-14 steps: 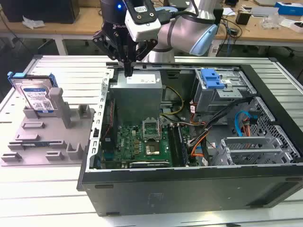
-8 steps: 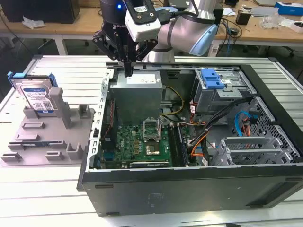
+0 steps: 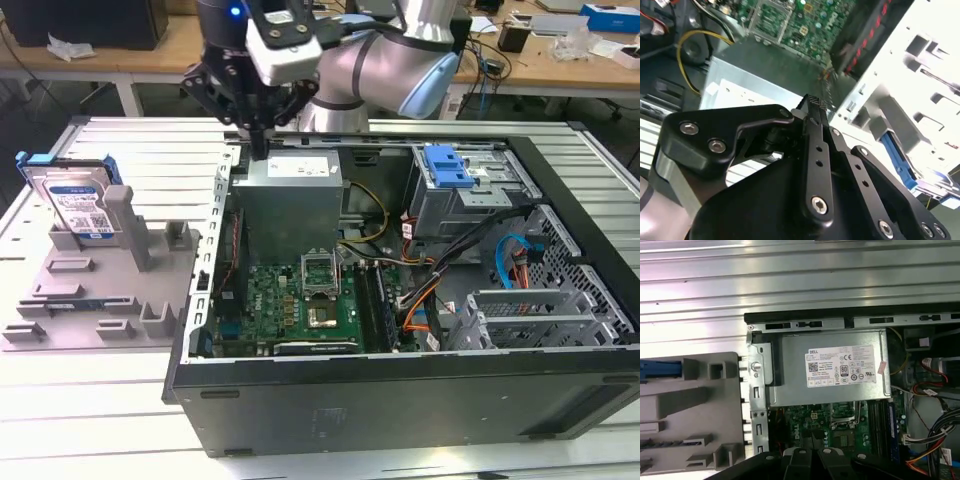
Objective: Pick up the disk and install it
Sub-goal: 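Reach for the disk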
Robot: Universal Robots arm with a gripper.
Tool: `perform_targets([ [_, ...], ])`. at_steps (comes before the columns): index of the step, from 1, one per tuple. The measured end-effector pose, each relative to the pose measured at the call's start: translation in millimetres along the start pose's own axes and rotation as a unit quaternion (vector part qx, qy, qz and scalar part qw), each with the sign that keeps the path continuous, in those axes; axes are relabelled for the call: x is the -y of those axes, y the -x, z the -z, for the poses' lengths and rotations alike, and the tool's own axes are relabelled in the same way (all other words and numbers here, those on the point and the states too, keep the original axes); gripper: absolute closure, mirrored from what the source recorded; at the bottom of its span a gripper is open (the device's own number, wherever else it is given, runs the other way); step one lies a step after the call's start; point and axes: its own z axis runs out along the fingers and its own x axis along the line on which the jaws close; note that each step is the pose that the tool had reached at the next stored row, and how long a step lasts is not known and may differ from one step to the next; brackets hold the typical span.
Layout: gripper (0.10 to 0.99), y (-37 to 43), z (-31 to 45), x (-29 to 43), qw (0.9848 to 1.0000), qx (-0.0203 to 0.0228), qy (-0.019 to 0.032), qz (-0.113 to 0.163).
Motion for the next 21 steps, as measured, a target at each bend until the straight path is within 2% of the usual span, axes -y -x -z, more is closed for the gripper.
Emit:
perform_targets([
  [7,0.980,-29.2,-0.2,-10.5,1.0000,0.0000,0.0000,0.000],
  [9,0.980,-57.3,-0.1,-15.2,1.0000,0.0000,0.0000,0.000],
  [11,0.980,-66.9,-0.1,-16.5,1.0000,0.0000,0.0000,0.000],
  [12,0.980,-77.4,-0.1,-18.1,1.0000,0.0000,0.0000,0.000],
  [13,0.980,-83.8,-0.1,-19.1,1.0000,0.0000,0.0000,0.000],
  [15,0.980,-102.5,-0.1,-22.3,1.0000,0.0000,0.0000,0.000],
  [17,0.980,-110.9,-0.2,-23.8,1.0000,0.0000,0.0000,0.000],
  [19,0.980,-124.1,-0.3,-26.2,1.0000,0.0000,0.0000,0.000],
  [21,0.980,-133.6,-0.3,-28.2,1.0000,0.0000,0.0000,0.000],
])
